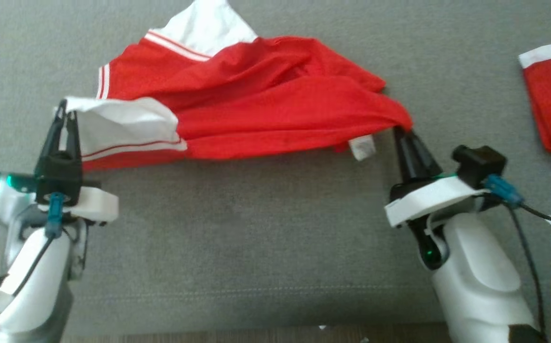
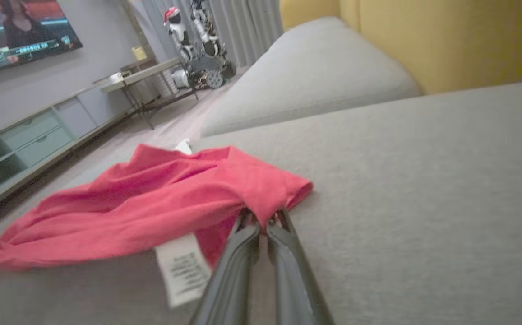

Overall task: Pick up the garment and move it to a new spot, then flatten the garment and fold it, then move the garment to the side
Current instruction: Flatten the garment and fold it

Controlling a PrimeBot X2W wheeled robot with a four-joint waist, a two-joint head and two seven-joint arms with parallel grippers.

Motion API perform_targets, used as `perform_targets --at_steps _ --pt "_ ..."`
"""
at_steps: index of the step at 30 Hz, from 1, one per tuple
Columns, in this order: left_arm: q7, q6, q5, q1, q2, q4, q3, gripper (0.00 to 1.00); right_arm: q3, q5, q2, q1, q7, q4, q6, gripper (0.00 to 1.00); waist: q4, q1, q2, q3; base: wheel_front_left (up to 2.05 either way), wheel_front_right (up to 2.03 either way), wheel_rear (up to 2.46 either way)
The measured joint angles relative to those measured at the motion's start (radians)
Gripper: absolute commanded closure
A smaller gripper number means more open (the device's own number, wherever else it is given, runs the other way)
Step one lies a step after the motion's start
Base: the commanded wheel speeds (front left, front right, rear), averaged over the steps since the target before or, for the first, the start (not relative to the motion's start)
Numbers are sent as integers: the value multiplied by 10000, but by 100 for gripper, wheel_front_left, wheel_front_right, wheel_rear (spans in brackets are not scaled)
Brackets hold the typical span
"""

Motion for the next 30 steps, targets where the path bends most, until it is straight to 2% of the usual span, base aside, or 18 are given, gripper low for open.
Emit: perform_targets --at_steps 3,6,9,13,18,24,30 --pt "-2 -36 194 49 437 -738 -13 100 -541 -169 -21 277 0 -713 0 100 -165 0 0 -291 0 0 0" --pt "0 -290 345 -94 934 -1365 -12 100 -884 -148 -163 443 291 -1406 0 100 -329 0 0 -588 0 0 0" --pt "196 -732 403 -737 1375 -1887 -12 100 -1049 82 -552 320 1057 -2458 0 100 -482 0 0 -831 0 0 0" --pt "635 -1478 606 -2492 1764 -2330 -121 100 -1455 579 -1300 -401 2326 -3937 0 100 -655 0 0 -1037 0 0 0" --pt "1035 -2372 738 -4799 1756 -2276 -571 100 -1871 867 -2036 -2006 3758 -5070 0 100 -750 0 0 -920 0 0 0" --pt "1051 -3172 940 -7031 1429 -738 -1043 100 -1847 924 -2159 -3734 4849 -4964 0 100 -805 0 0 -461 0 0 0" --pt "721 -3530 1394 -9796 1189 1277 -1356 100 -1590 533 -2209 -5925 4686 -3689 0 100 -920 0 0 514 0 0 0"
